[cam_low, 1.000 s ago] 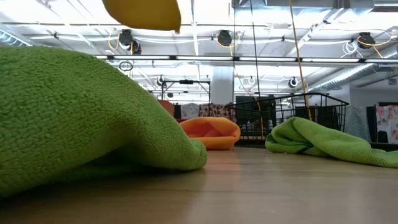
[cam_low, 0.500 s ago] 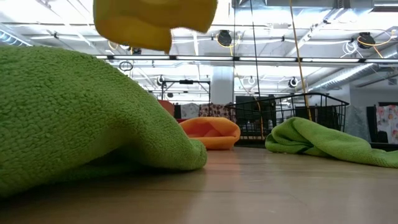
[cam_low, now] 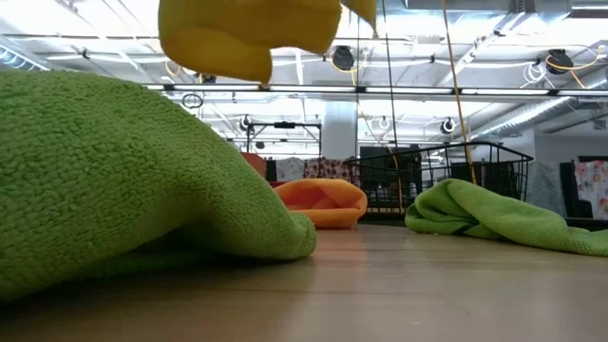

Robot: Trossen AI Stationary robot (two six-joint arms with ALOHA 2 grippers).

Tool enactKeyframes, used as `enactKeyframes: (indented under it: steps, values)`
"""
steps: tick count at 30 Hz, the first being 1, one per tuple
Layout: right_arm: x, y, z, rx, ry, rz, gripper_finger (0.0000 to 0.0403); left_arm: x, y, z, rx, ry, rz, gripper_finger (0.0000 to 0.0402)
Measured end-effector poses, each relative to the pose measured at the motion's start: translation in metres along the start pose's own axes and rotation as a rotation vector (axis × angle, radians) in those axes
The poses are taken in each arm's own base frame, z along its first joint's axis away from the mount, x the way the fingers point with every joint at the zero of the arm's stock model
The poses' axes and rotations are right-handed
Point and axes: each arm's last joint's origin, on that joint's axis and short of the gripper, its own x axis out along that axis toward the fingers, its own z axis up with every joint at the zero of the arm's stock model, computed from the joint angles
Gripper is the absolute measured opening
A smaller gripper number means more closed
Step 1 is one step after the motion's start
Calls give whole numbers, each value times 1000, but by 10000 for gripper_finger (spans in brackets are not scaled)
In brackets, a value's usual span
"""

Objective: Sort microfiber towel by color & place in baskets
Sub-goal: Put the yellow microfiber towel into the orange bin

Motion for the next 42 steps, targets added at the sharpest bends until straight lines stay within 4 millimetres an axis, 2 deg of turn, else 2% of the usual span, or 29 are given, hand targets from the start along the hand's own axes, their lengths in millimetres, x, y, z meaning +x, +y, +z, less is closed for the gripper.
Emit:
enactKeyframes:
  steps: [5,9,16,21,26,28,30,35,42]
  values:
    - [29,-5,-4,39,8,-40,278,2,3,0,-28,-29,-37,42]
    - [54,-10,-12,73,51,56,278,2,4,1,-31,-35,-34,42]
    - [76,-27,-14,164,86,150,270,2,5,3,-42,-60,-25,42]
    - [81,-24,-17,146,86,146,207,2,5,4,-67,-67,-23,42]
    - [87,-19,-17,110,40,146,89,2,5,4,-122,-65,-25,48]
    - [89,-17,-18,88,30,144,37,2,5,3,-128,-57,-29,59]
    - [89,-17,-18,66,31,138,14,2,4,2,-144,-45,-36,76]
    - [83,-15,-20,38,47,34,26,1,0,-3,-185,16,-60,141]
    - [64,-8,-18,-27,47,-78,7,-2,-4,-3,-178,46,-10,237]
